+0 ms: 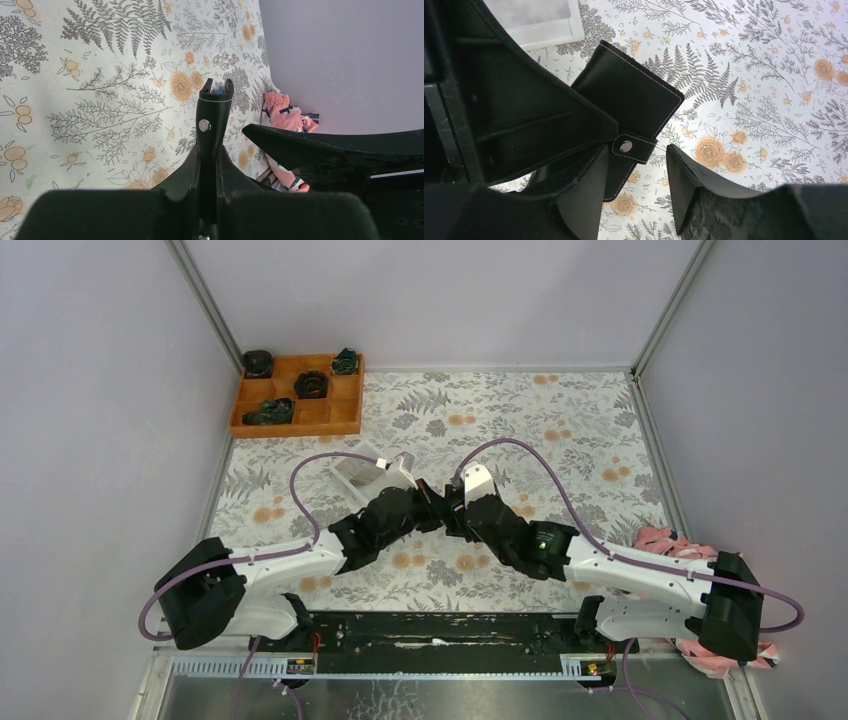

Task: Put the credit cards into the card holder
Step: Open the card holder.

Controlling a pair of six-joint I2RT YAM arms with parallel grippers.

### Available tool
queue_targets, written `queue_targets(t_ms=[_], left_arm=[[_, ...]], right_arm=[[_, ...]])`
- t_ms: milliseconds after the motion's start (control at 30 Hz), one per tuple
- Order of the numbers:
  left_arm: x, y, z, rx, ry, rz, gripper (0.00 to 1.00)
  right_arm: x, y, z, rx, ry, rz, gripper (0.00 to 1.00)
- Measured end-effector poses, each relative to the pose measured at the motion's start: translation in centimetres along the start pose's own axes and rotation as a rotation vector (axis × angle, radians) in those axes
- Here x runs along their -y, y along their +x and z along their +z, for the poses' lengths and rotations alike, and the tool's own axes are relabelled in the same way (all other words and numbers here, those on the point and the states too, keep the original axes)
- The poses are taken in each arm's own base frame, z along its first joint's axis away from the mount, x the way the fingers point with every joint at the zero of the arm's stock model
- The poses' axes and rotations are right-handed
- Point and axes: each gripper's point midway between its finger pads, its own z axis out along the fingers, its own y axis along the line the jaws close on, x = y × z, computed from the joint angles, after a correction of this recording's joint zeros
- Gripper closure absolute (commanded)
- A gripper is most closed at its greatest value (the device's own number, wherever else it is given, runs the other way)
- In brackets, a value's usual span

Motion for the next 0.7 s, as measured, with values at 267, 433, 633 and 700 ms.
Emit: queue_targets(t_ms=[267, 433, 633, 700], left_arm=[[-0.1, 0.1, 0.0, -0.002, -0.005, -0.023, 1.00], [-0.2, -0.1, 0.0, 0.007, -0.010, -0.030, 1.00], [-0.2, -0.2, 0.0, 0.015, -0.012, -0.037, 1.00], [-0.2, -0.2, -0.1, 0.017, -0.010, -0.041, 1.00]], right_arm=[[-0.3, 0.2, 0.3, 0.004, 0.021, -0.014, 0.62], [-0.4, 0.2, 0.7, 0.014, 0.042, -0.017, 0.69], [-0.5, 0.1, 1.0, 0.030, 0.058, -0.013, 0.78], [-0.5, 0.1, 1.1, 0.037, 0.061, -0.010, 0.81]])
